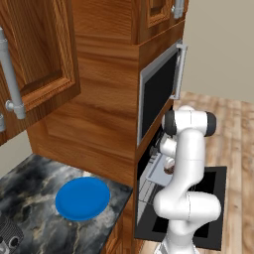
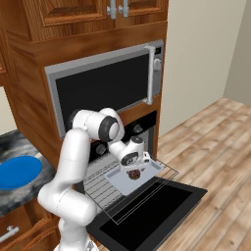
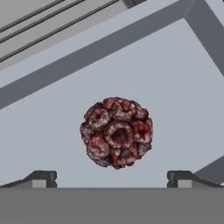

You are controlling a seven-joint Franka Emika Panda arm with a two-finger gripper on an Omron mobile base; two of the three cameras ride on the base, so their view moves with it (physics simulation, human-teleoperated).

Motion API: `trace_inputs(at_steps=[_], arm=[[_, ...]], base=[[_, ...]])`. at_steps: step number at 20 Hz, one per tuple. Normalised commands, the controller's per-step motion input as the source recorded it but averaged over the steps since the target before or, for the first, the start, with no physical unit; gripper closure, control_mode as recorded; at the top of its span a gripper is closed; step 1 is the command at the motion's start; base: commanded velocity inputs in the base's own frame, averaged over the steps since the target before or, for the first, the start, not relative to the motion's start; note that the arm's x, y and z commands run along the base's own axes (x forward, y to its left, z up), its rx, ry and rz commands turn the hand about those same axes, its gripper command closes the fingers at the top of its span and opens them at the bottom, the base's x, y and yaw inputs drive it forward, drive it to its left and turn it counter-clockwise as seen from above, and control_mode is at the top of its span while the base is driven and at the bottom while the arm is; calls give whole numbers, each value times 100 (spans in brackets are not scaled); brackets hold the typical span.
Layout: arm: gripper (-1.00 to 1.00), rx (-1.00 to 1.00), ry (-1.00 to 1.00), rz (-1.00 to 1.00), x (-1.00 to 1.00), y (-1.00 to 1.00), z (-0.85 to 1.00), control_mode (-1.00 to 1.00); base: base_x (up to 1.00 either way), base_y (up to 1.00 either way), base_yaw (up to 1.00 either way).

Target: Take the baked cake out of the oven and place it on the plate for cooling. Then close the oven door.

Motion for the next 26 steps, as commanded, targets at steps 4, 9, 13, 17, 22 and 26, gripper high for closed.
trace_inputs(at_steps=[4,9,13,17,22,26], arm=[[-100,1,0,0,0,6,-35,-100],[-100,1,-1,0,1,9,-36,-100],[-100,1,-2,0,2,8,-36,-100],[-100,1,-2,0,4,9,-34,-100],[-100,0,-5,0,7,4,-30,-100],[-100,0,-5,0,8,2,-19,-100]], base=[[0,0,0],[0,0,0],[0,0,0],[0,0,0],[0,0,0],[0,0,0]])
